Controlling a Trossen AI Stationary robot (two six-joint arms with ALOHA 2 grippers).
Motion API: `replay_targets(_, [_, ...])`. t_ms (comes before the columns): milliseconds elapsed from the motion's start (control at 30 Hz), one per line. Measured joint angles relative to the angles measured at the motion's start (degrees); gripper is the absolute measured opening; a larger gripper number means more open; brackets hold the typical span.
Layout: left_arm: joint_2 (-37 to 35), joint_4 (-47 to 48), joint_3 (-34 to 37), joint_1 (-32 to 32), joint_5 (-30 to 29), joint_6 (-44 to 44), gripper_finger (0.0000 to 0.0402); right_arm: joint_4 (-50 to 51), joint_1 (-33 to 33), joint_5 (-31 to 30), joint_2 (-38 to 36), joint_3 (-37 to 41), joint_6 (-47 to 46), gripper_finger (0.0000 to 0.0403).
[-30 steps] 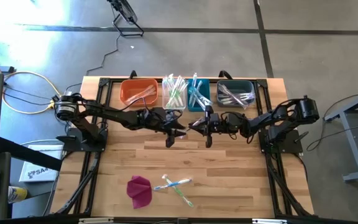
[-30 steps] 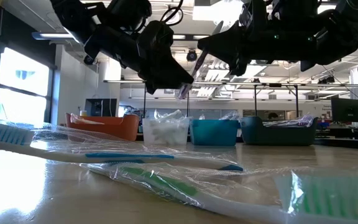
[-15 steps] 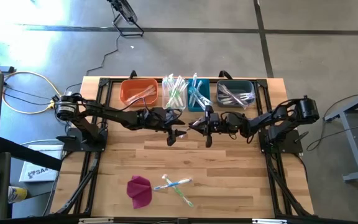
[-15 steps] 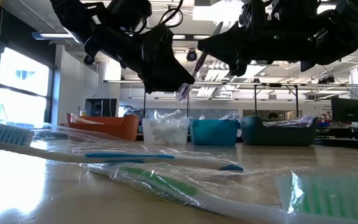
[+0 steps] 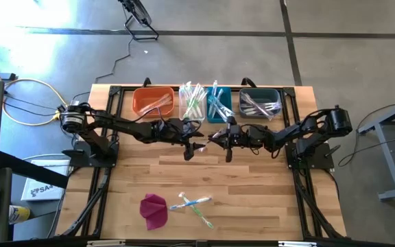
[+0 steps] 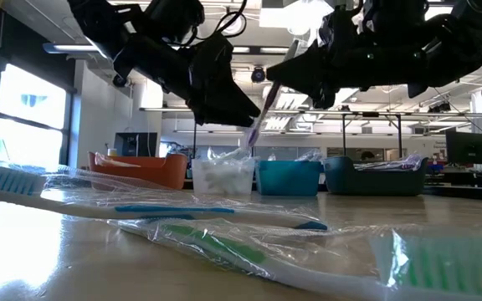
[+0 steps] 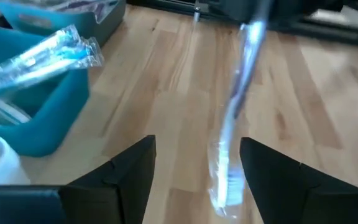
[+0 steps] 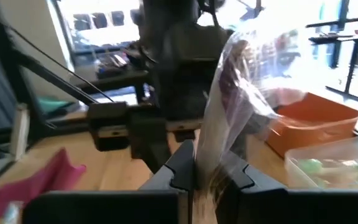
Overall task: Pick & Place Toothbrushes
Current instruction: Put the purple toothbrush into the green bin
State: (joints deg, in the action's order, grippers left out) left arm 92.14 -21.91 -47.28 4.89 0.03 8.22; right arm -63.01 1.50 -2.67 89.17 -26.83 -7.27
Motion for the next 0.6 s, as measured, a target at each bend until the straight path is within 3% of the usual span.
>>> replay_targets(333, [-1.3, 2.9, 0.7, 0.0, 0.2, -7.0, 0.0228, 1.9, 0.0, -7.8, -1.8, 0.0, 0.0, 0.0022])
replay_targets(600, [-12.7, -2.7, 12.5, 0.0, -7.2, -6.8, 0.0228, 16.7, 0.0, -17.1, -11.0, 0.0, 0.0, 0.0022])
